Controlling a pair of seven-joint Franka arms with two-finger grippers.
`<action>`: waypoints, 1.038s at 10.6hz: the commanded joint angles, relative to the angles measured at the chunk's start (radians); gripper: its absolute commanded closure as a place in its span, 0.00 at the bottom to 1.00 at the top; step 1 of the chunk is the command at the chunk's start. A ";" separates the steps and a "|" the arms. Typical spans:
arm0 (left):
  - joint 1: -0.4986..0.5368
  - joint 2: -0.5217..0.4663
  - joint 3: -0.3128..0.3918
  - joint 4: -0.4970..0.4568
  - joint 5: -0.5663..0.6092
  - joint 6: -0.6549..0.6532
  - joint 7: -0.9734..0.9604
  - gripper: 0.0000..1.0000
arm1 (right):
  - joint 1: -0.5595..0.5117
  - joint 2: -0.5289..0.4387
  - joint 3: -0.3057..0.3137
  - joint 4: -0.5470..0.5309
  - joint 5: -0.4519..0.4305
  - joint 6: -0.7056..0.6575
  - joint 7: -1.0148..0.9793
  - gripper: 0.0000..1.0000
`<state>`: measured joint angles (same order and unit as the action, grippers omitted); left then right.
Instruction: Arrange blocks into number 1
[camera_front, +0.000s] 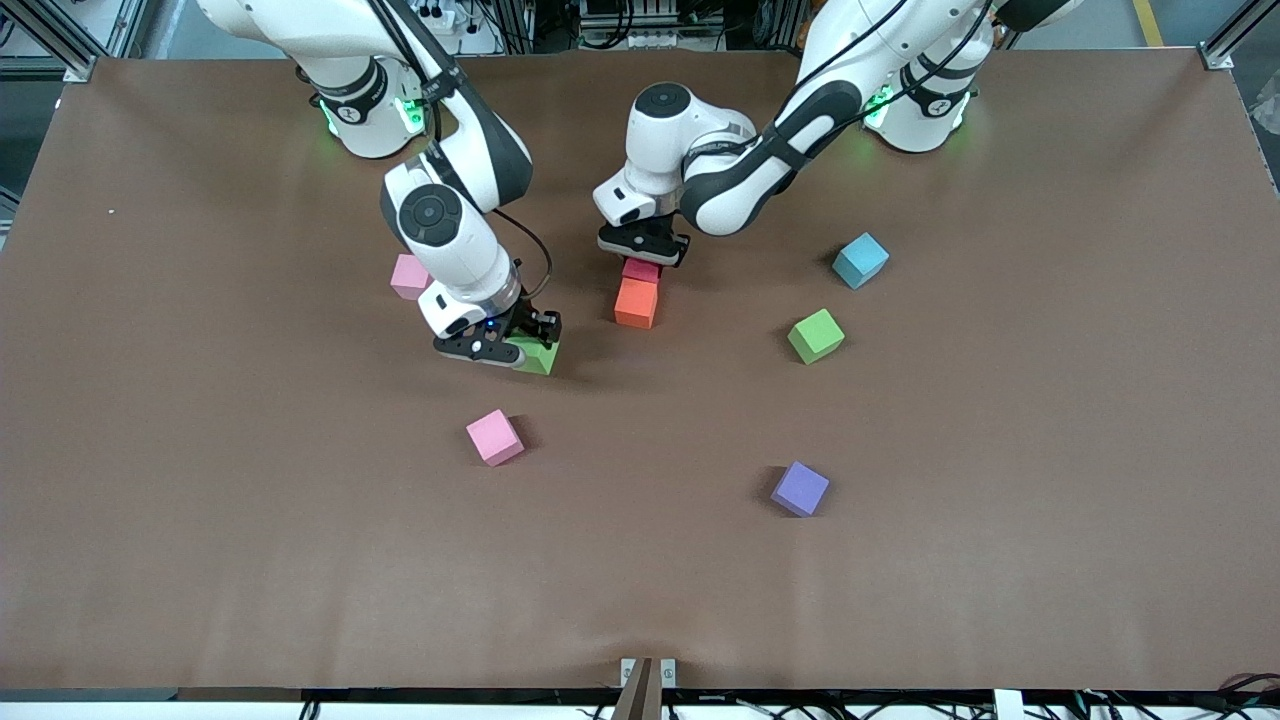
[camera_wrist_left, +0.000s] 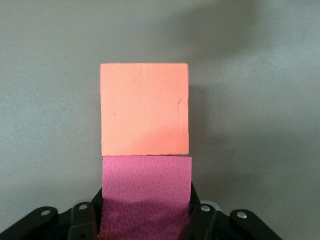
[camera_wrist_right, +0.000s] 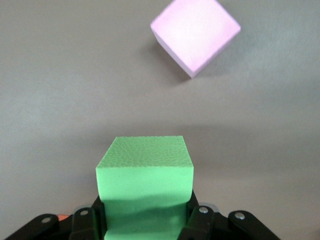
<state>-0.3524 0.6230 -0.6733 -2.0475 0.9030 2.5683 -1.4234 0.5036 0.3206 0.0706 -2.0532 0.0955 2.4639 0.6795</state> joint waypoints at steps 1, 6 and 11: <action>-0.008 0.009 0.014 0.015 0.036 0.006 -0.019 1.00 | -0.010 0.015 -0.012 0.045 0.004 -0.023 -0.089 1.00; -0.011 0.007 0.020 0.029 0.030 0.006 -0.028 0.00 | -0.008 0.061 -0.012 0.125 0.003 -0.023 -0.214 1.00; 0.030 -0.089 0.015 0.023 -0.036 -0.002 -0.072 0.00 | 0.019 0.167 -0.012 0.286 -0.008 -0.143 -0.210 1.00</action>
<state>-0.3460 0.6144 -0.6605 -2.0103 0.8954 2.5684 -1.4480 0.5119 0.4276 0.0548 -1.8622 0.0943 2.3843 0.4758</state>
